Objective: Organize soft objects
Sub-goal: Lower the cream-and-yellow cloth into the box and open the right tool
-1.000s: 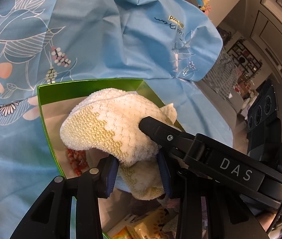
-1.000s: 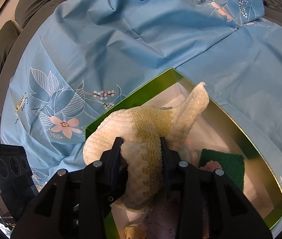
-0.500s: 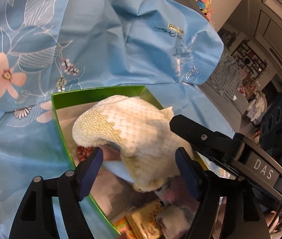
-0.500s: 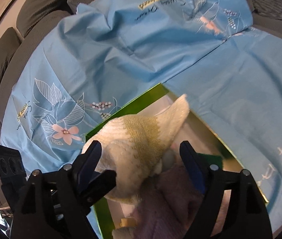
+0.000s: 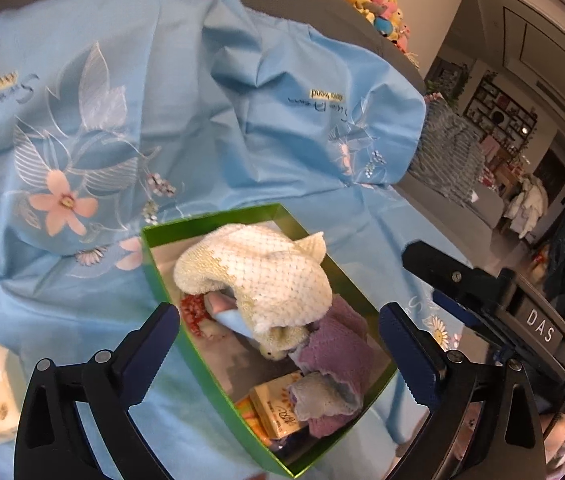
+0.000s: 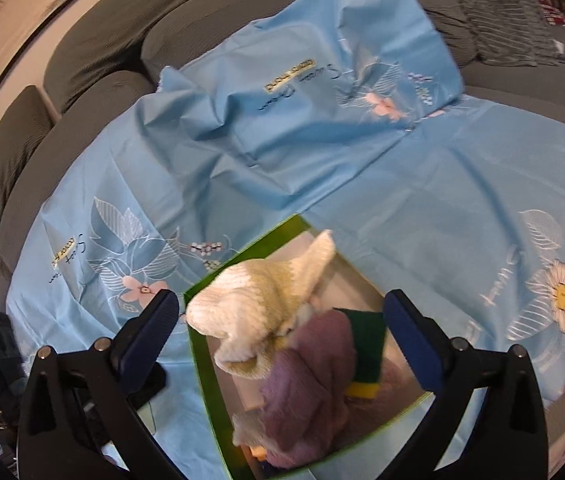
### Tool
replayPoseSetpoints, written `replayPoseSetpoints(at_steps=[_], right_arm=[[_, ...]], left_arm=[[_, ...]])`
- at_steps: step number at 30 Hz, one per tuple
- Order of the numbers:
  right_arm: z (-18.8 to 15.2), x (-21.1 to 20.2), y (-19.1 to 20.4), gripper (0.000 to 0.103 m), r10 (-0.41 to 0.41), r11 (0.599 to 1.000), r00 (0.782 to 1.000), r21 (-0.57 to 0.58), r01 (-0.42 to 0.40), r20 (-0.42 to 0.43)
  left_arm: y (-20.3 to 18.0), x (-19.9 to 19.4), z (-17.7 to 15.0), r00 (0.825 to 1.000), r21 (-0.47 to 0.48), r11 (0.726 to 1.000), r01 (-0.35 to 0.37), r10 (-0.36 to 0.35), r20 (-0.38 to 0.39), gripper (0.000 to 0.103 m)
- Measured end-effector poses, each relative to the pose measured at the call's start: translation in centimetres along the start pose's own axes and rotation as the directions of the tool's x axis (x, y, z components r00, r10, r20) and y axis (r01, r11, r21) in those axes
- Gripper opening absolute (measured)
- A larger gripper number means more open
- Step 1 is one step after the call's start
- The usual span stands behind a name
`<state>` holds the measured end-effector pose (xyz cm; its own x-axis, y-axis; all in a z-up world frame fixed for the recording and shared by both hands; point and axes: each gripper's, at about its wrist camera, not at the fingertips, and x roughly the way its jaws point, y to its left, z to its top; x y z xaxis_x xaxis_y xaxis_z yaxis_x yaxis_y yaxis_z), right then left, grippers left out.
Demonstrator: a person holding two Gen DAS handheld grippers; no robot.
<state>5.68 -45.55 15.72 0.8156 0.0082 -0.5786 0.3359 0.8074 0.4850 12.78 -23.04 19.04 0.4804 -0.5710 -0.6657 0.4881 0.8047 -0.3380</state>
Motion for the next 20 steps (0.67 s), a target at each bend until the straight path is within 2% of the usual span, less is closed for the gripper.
replayPoseSetpoints(at_steps=[3, 7, 12, 20], right_arm=[[-0.1, -1.0, -0.2, 0.102, -0.034, 0.999, 0.999, -0.008, 0.034, 0.008], [-0.3, -2.2, -0.4, 0.102, -0.045, 0.999, 0.999, -0.007, 0.046, 0.03], [-0.3, -3.3, -0.2, 0.102, -0.091, 0.996, 0.994, -0.017, 0.093, 0.065], [-0.5, -4.1, 0.0, 0.102, -0.104, 0.994, 0.991, -0.026, 0.106, 0.08]], left_arm=[[-0.1, -0.8, 0.1, 1.0, -0.009, 1.0, -0.014, 0.014, 0.017, 0.1], [-0.3, -1.0, 0.0, 1.0, -0.014, 1.0, -0.008, 0.008, -0.003, 0.1], [-0.8, -1.5, -0.4, 0.997, 0.013, 0.997, -0.071, 0.07, 0.037, 0.1], [-0.9, -1.8, -0.6, 0.999, 0.017, 1.0, -0.026, 0.025, 0.038, 0.1]])
